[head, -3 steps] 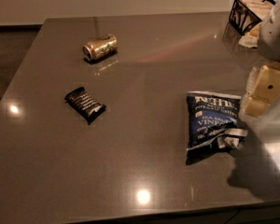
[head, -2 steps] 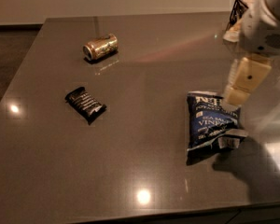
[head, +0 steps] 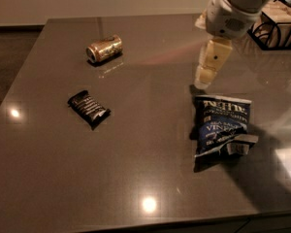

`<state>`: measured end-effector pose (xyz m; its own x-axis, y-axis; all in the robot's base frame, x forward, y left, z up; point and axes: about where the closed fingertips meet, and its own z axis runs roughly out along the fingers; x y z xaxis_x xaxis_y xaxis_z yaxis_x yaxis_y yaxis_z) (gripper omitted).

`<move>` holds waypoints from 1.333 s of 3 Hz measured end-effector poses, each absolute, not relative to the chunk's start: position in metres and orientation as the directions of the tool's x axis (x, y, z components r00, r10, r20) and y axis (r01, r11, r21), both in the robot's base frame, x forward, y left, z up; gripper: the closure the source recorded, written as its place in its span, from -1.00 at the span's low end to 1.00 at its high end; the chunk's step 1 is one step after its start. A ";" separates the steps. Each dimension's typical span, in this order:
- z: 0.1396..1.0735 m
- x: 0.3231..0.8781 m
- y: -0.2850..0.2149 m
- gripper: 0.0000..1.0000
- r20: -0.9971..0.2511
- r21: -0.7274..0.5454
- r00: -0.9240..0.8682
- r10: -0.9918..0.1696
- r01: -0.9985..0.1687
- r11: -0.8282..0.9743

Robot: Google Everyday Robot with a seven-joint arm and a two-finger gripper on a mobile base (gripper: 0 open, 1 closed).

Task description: Move orange can near blue chip bag

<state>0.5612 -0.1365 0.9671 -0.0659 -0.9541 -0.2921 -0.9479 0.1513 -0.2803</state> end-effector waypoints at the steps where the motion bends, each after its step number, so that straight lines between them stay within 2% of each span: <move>1: 0.962 0.606 -0.110 -1.00 -0.269 -0.298 -0.018 -0.963 -0.949 0.101; 4: 0.936 0.717 -0.024 -1.00 -0.181 -0.329 0.084 -0.980 -0.944 -0.020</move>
Offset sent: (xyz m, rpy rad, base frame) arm 0.1434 0.0897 -0.0166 -0.1046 -0.0270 0.1389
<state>0.7169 -0.0244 0.9359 0.0838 -0.9798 -0.1815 -0.9441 -0.0199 -0.3289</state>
